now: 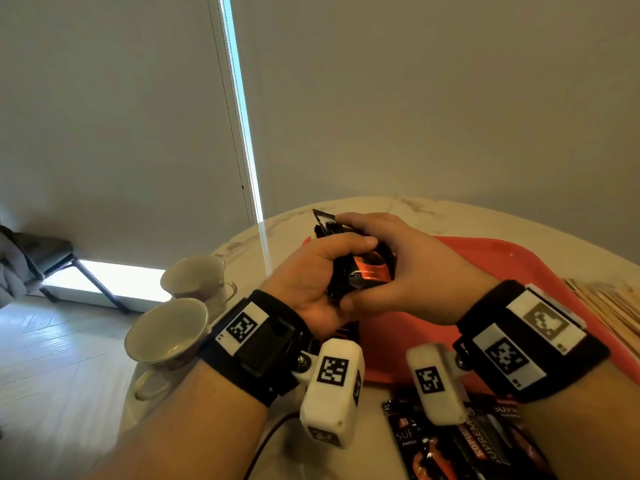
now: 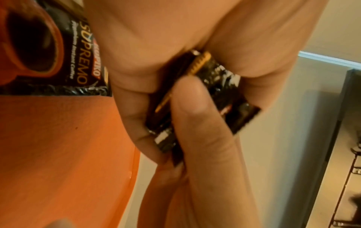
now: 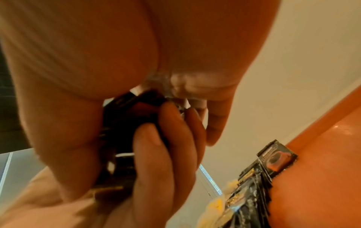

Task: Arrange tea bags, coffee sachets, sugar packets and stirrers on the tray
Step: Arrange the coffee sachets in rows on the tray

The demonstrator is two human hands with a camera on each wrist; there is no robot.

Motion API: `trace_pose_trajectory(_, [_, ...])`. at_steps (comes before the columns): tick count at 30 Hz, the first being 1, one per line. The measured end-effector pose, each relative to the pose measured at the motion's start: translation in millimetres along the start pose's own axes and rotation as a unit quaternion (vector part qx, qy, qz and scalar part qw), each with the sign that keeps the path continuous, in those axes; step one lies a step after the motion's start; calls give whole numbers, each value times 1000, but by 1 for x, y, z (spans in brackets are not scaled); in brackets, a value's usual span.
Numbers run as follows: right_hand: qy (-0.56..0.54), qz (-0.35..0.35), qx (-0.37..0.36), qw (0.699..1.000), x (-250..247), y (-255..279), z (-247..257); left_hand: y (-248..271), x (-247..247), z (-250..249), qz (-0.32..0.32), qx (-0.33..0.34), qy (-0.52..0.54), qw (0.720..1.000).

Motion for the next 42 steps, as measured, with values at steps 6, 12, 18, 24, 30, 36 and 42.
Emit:
trace_pose_trajectory(6, [13, -22, -3, 1000, -6, -2, -2, 2, -6, -7, -19, 20, -2, 1000])
trace_pose_trajectory(12, [-115, -135, 35, 984, -31, 0, -15, 2, -14, -7, -31, 32, -24, 999])
trace_pose_trajectory(18, [-279, -188, 63, 940, -29, 0, -32, 2, -8, -9, -18, 41, -29, 999])
trace_pose_trajectory(24, [-368, -180, 128, 903, -23, -1, -45, 5, -10, -9, -11, 24, -41, 999])
trace_pose_trajectory(30, [-455, -178, 171, 856, -23, 3, -53, 3, -14, -10, -26, 27, -30, 999])
trace_pose_trajectory(36, [-475, -229, 196, 827, -27, 8, -63, 4, -20, -19, -43, 67, -25, 997])
trace_pose_trajectory(42, [-474, -178, 210, 837, -15, 9, -56, 4, -22, -27, -74, 103, -11, 992])
Point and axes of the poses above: each hand's wrist, its own y-axis away from the middle knuckle, its own x-axis out of the palm, z = x × y, the point moved 10 cm from there along -y, towards the middle knuckle
